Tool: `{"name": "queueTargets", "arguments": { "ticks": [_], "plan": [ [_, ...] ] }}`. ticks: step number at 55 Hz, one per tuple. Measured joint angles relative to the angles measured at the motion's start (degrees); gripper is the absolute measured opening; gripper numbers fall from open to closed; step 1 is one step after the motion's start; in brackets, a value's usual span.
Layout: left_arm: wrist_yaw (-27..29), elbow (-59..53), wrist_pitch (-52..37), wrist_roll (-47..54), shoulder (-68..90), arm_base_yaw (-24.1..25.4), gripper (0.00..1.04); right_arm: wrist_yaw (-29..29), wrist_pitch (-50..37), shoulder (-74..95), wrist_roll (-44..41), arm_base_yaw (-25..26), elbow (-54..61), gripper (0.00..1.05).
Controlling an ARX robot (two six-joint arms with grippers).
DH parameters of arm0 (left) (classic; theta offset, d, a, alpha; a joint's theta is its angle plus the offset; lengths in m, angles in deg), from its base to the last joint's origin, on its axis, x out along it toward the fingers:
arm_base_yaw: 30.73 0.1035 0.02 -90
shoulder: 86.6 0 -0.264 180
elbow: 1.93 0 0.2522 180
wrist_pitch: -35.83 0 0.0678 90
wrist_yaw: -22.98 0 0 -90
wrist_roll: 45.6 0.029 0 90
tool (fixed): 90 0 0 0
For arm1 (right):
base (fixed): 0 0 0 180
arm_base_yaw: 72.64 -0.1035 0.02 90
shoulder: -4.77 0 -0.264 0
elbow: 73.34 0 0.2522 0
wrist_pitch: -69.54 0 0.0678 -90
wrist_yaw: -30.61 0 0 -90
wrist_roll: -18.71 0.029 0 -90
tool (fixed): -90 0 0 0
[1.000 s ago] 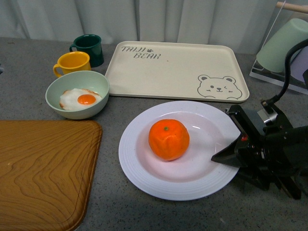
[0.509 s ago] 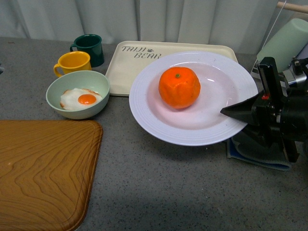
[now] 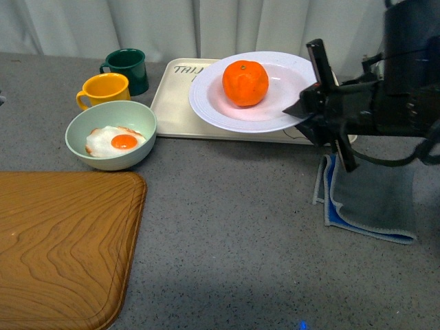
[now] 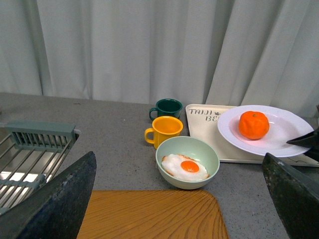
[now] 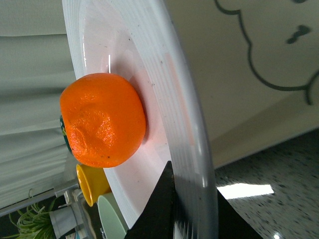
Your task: Place orange and plate with both arms
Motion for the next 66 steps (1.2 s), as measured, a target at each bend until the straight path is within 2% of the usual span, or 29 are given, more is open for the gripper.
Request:
{"name": "queueTargets", "arguments": {
  "ticks": [14, 27, 35, 42, 48, 50, 53, 54, 57, 60, 66],
  "plan": [
    [0.00, 0.00, 0.00, 0.00, 0.00, 0.00, 0.98, 4.15, 9.44, 5.81, -0.09, -2.60, -12.59, 0.04],
    [0.00, 0.00, 0.00, -0.02, 0.00, 0.00, 0.98, 8.04, 11.47, 6.69, -2.99, -2.32, -14.47, 0.39],
    [0.00, 0.00, 0.00, 0.00, 0.00, -0.02, 0.98, 10.99, 10.80, 5.60, -8.39, -1.88, -12.92, 0.61],
    [0.00, 0.00, 0.00, 0.00, 0.00, 0.00, 0.98, 13.27, 9.73, 2.16, -17.79, -1.84, -9.77, 0.80],
    [-0.02, 0.00, 0.00, 0.00, 0.00, 0.00, 0.98, 17.46, 6.82, -4.11, -30.03, -2.54, -5.05, 0.97],
    [0.00, 0.00, 0.00, 0.00, 0.00, 0.00, 0.98, 21.44, 0.81, -5.79, -36.68, -3.08, -2.03, 0.93],
    [-0.04, 0.00, 0.00, 0.00, 0.00, -0.02, 0.98, 31.65, -18.73, -8.63, -49.96, -3.43, 6.58, 0.81],
    [-0.02, 0.00, 0.00, 0.00, 0.00, 0.00, 0.98, 33.07, -25.70, -10.12, -55.10, -3.32, 10.64, 0.75],
    [0.02, 0.00, 0.02, 0.00, 0.00, 0.00, 0.98, 33.11, -36.17, -13.53, -63.10, -2.32, 18.43, 0.65],
    [0.02, 0.00, 0.02, 0.00, 0.00, -0.02, 0.98, 32.50, -41.42, -16.79, -66.64, -0.98, 23.85, 0.56],
    [0.00, 0.00, 0.02, 0.00, 0.00, -0.02, 0.98, 30.91, -45.05, -23.41, -70.53, 1.70, 32.57, 0.38]
  ]
}}
